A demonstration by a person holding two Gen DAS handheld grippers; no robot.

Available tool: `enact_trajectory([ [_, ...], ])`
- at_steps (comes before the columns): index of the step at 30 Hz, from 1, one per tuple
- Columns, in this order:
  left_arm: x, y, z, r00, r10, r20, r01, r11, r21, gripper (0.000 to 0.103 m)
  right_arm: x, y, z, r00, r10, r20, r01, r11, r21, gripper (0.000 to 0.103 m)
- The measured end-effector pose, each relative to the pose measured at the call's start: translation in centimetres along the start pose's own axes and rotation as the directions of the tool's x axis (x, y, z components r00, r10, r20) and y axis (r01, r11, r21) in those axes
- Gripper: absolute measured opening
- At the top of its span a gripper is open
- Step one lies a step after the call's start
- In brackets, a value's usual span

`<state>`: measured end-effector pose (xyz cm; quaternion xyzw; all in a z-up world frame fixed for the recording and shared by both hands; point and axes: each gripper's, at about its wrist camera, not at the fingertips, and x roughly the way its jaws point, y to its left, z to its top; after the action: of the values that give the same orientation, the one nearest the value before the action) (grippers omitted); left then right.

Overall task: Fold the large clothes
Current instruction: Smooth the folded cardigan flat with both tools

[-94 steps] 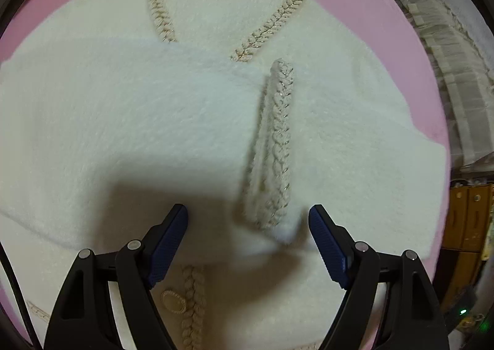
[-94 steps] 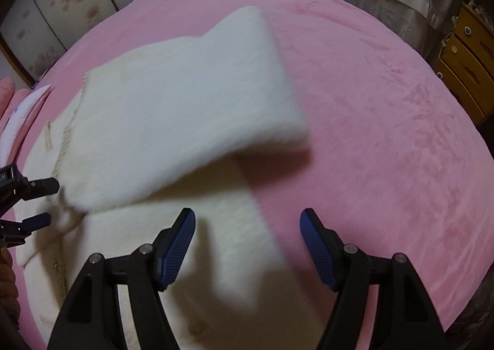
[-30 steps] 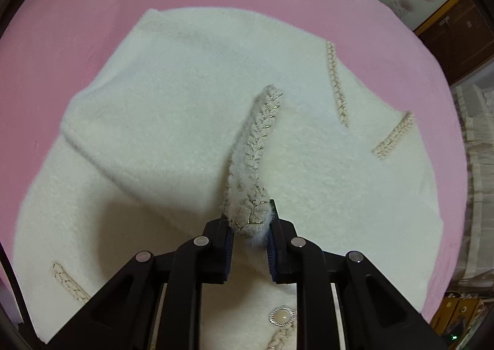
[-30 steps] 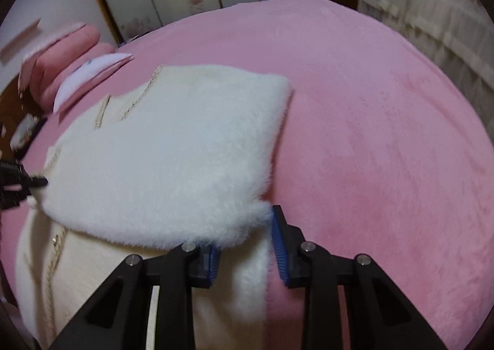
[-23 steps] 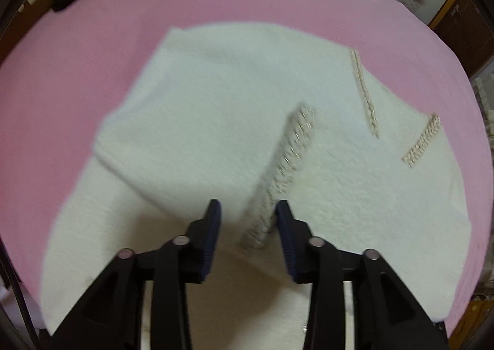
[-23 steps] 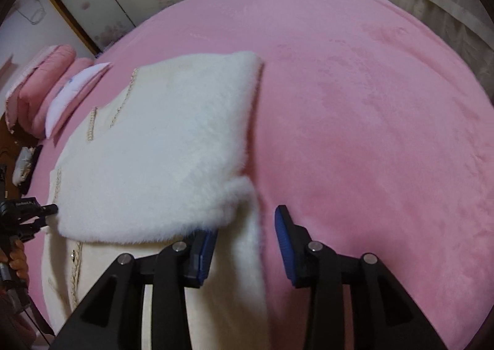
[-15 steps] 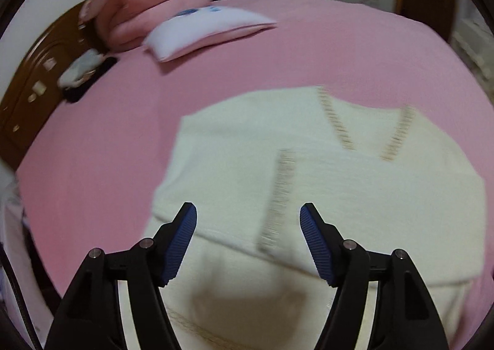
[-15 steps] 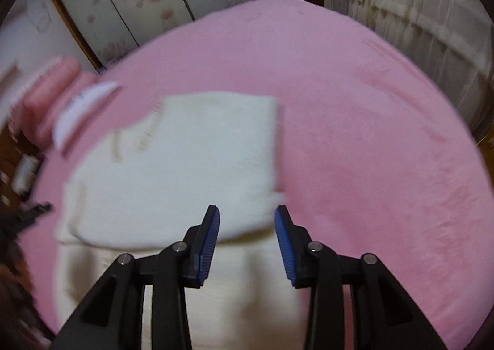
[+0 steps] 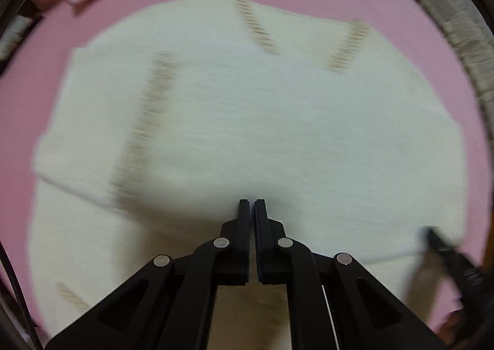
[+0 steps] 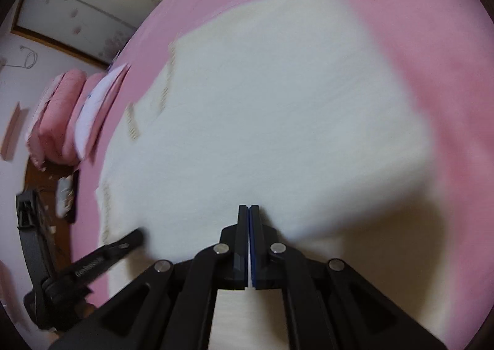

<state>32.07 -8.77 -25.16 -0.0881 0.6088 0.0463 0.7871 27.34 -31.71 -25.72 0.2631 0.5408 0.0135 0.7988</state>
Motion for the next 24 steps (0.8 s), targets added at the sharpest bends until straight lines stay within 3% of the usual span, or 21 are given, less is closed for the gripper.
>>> enact_trajectory([
  [1, 0.1, 1.1, 0.1, 1.000, 0.028, 0.005, -0.027, 1.000, -0.012, 0.003, -1.0, -1.6, 0.5, 0.998, -0.056, 0.030, 0.056, 0.998, -0.005, 0.000],
  [2, 0.4, 2.2, 0.2, 1.000, 0.000, -0.002, 0.000, 0.999, -0.039, 0.003, -2.0, -3.3, 1.0, 0.995, -0.092, 0.047, 0.092, 0.996, 0.008, 0.000],
  [5, 1.1, 4.5, 0.4, 0.996, -0.091, -0.015, 0.088, 0.985, -0.151, 0.002, -3.4, -6.7, 1.8, 0.999, -0.015, 0.042, 0.012, 0.998, 0.062, 0.000],
  [7, 1.2, 4.6, 0.3, 0.996, -0.086, -0.015, 0.081, 0.976, -0.204, 0.002, -3.4, -6.1, 1.6, 0.997, -0.054, 0.050, 0.054, 0.998, -0.013, 0.000],
  [9, 0.6, 4.3, 0.2, 0.999, -0.050, -0.016, 0.046, 0.976, -0.211, 0.002, -3.6, -4.4, 1.1, 0.986, -0.144, 0.087, 0.151, 0.985, -0.082, 0.000],
  [10, 0.1, 3.9, -0.2, 0.999, -0.048, -0.014, 0.044, 0.977, -0.208, 0.002, -3.7, -3.3, 0.7, 0.981, -0.152, 0.120, 0.163, 0.982, -0.090, 0.000],
  [11, -0.3, 3.0, -0.9, 0.997, -0.075, -0.015, 0.070, 0.976, -0.205, 0.002, -4.0, -2.4, 0.4, 0.985, -0.096, 0.142, 0.109, 0.990, -0.087, 0.000],
  [13, -0.2, 1.6, -1.4, 0.979, -0.200, -0.039, 0.188, 0.958, -0.216, 0.002, -3.5, -1.5, -0.2, 0.988, 0.118, 0.100, -0.114, 0.992, -0.051, 0.000],
  [15, -0.1, 0.6, -1.6, 0.967, -0.250, -0.045, 0.235, 0.947, -0.219, 0.002, -0.8, -0.6, -0.8, 0.962, 0.272, -0.013, -0.272, 0.962, 0.039, 0.000],
  [17, 0.0, -0.9, -1.8, 0.976, -0.213, -0.035, 0.204, 0.963, -0.176, 0.002, 2.3, 0.2, -1.7, 0.936, 0.341, -0.090, -0.327, 0.934, 0.142, 0.000],
  [19, 0.2, -1.6, -0.6, 0.976, -0.216, -0.024, 0.209, 0.962, -0.177, 0.002, 4.5, 1.0, -2.1, 0.910, 0.404, -0.093, -0.382, 0.905, 0.185, 0.000],
  [22, 0.7, -1.6, 1.2, 0.973, -0.232, 0.013, 0.229, 0.948, -0.220, 0.003, 5.9, 1.8, -0.3, 0.907, 0.417, -0.064, -0.403, 0.900, 0.165, 0.000],
  [24, 1.3, -1.4, 3.1, 0.977, -0.208, 0.038, 0.211, 0.953, -0.219, 0.003, 6.6, 2.0, 1.7, 0.918, 0.388, -0.078, -0.376, 0.917, 0.133, 0.000],
])
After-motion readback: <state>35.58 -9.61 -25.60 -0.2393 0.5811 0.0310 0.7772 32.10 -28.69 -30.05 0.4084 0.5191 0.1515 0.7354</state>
